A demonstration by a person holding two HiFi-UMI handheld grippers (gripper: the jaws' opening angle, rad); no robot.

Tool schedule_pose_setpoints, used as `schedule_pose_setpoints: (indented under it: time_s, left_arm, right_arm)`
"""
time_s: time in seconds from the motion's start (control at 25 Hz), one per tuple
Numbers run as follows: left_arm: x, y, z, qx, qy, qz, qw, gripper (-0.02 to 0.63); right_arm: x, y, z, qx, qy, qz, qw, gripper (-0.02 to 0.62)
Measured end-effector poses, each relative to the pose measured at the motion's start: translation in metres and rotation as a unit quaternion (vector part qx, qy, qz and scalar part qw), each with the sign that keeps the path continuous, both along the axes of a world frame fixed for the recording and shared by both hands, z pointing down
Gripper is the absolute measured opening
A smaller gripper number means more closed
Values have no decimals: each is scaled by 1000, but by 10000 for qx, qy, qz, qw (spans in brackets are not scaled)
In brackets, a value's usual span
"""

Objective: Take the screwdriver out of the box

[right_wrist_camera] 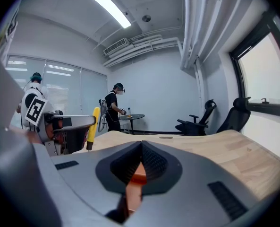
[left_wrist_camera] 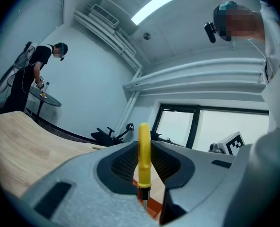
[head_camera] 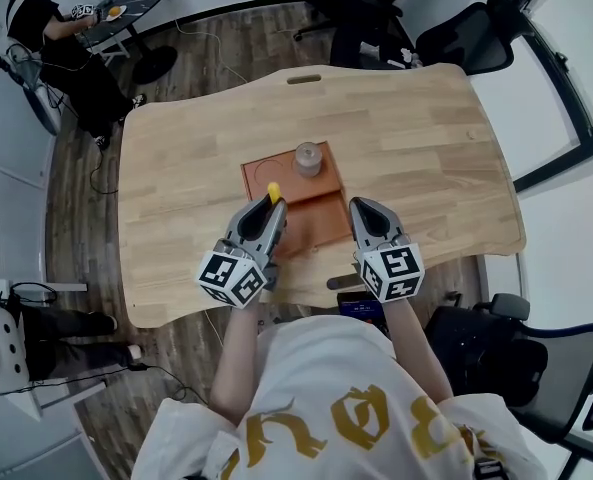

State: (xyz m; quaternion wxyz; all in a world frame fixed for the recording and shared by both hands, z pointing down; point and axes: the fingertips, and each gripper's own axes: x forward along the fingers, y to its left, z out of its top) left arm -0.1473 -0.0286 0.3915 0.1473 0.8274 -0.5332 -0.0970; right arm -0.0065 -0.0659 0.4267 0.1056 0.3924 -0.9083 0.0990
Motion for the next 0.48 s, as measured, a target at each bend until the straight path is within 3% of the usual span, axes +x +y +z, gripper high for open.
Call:
schedule_pose_setpoints:
  time_s: [0.48]
  left_arm:
    - [1, 2, -5, 65, -8, 68, 10000, 80]
  right_arm:
    - [2, 3, -7, 140, 37, 48, 9999, 11]
